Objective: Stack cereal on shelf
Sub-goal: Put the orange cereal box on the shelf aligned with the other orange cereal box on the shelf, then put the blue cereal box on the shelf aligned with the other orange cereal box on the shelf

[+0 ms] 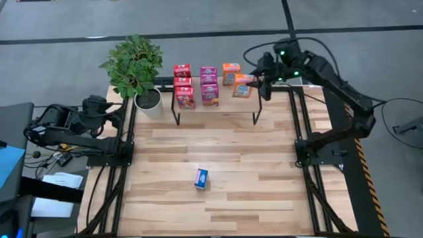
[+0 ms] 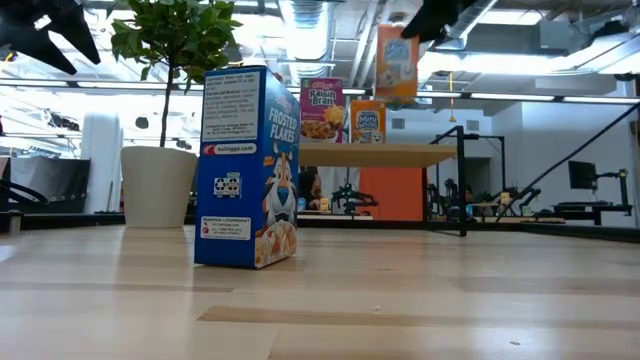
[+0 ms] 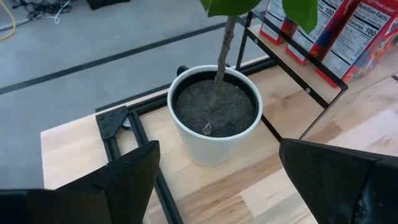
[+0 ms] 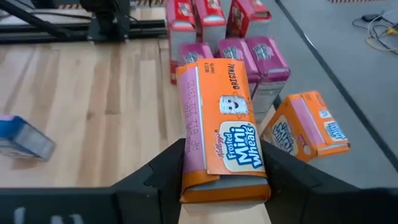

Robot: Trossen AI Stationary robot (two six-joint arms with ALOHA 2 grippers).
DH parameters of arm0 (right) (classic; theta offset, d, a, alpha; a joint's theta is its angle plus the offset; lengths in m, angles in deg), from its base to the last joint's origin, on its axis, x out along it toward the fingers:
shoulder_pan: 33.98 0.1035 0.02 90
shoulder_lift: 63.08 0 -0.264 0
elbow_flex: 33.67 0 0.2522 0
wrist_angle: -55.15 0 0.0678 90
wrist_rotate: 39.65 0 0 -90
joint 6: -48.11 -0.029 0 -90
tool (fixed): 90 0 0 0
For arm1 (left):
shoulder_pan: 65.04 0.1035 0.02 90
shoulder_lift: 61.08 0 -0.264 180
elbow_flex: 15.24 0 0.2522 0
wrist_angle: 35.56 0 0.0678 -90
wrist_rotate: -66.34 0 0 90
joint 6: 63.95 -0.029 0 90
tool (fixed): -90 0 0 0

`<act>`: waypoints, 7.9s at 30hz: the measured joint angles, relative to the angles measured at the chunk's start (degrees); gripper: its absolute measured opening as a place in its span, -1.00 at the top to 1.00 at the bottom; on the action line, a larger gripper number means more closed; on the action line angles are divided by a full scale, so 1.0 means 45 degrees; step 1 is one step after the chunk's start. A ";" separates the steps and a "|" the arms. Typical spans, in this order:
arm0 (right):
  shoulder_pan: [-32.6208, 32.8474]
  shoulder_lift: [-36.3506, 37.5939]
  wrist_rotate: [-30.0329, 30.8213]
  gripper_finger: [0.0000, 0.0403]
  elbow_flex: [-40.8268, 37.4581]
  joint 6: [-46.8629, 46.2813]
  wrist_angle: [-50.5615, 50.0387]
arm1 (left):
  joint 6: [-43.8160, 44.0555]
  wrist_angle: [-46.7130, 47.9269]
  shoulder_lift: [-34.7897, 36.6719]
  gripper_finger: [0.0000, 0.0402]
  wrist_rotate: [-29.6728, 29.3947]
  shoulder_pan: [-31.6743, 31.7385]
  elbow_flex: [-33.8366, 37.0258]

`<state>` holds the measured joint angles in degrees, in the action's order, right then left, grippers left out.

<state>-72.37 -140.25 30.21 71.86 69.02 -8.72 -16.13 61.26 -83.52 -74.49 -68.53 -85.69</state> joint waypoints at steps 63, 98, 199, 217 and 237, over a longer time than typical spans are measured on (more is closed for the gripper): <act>-0.1328 -0.2584 -0.0176 -0.25 -0.0251 0.1825 0.1584 | 0.0582 0.0340 0.0000 -0.60 -0.0240 0.0002 0.0000; -0.1654 -0.2919 -0.0108 0.35 -0.0272 0.2802 0.0640 | 0.0894 0.0335 -0.0001 -0.60 -0.0563 -0.0001 0.0000; 1.0758 -0.9583 0.1755 0.09 0.5148 0.1884 -0.2229 | 0.0206 0.0434 -0.0005 -0.60 0.1769 0.0001 0.0000; 0.5450 -0.4625 0.3926 0.10 0.5163 -0.0014 -0.5280 | 0.0239 0.0427 -0.0005 -0.60 0.1768 -0.0002 0.0000; 0.1795 -0.5500 0.3172 0.07 0.5137 0.2451 -0.5410 | 0.0321 0.0432 -0.0001 -0.60 0.1447 -0.0003 0.0000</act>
<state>-64.29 -165.00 44.49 94.97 80.05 -33.06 -14.68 63.21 -83.52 -67.98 -68.54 -85.69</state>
